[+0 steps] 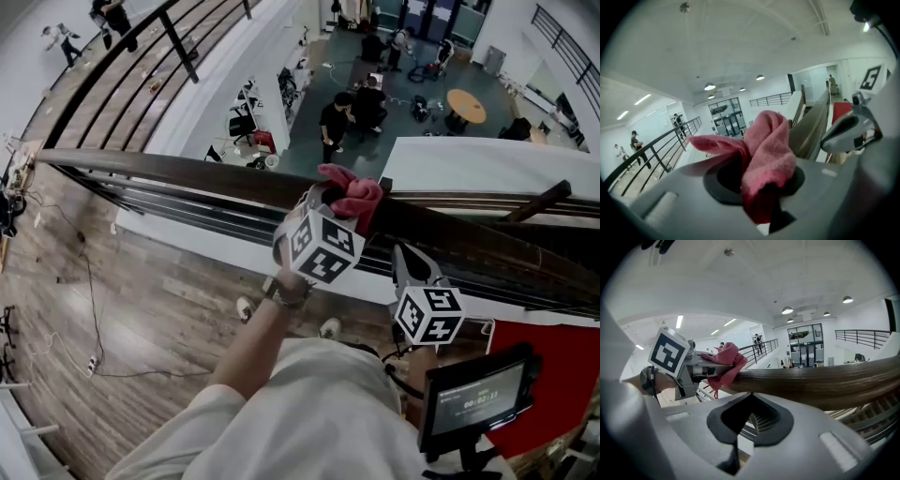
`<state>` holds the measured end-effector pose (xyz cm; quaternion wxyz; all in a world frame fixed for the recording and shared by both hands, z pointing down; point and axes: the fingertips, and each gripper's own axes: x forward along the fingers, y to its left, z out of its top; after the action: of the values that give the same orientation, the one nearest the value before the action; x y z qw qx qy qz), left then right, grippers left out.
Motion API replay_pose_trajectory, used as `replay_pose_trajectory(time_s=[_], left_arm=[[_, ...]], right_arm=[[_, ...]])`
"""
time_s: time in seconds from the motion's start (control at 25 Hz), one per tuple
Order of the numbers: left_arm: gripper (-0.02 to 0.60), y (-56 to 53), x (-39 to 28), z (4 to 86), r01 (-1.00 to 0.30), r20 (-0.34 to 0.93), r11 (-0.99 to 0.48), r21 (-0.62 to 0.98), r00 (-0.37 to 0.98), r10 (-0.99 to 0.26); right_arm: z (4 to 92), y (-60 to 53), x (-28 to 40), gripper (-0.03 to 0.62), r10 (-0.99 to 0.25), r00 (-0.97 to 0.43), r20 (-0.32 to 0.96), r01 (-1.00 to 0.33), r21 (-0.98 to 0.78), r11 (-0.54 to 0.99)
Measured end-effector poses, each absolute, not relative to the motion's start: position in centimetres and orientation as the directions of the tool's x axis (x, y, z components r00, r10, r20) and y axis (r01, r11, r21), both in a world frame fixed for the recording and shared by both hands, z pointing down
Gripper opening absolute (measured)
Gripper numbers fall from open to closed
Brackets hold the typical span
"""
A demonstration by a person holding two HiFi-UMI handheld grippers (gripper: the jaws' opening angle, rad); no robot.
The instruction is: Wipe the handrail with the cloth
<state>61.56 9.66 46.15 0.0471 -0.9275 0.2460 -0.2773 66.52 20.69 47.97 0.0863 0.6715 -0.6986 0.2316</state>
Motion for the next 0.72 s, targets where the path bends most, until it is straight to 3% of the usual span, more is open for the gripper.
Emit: replay_pose_trajectory(time_s=[0.72], left_arm=[[0.13, 8.5, 59.5, 46.2, -0.442, 0.492, -0.869, -0.22, 0.719, -0.49]], right_arm=[[47.4, 19.8, 65.2, 0.003, -0.901, -0.08, 0.427, -0.98, -0.2, -0.008]])
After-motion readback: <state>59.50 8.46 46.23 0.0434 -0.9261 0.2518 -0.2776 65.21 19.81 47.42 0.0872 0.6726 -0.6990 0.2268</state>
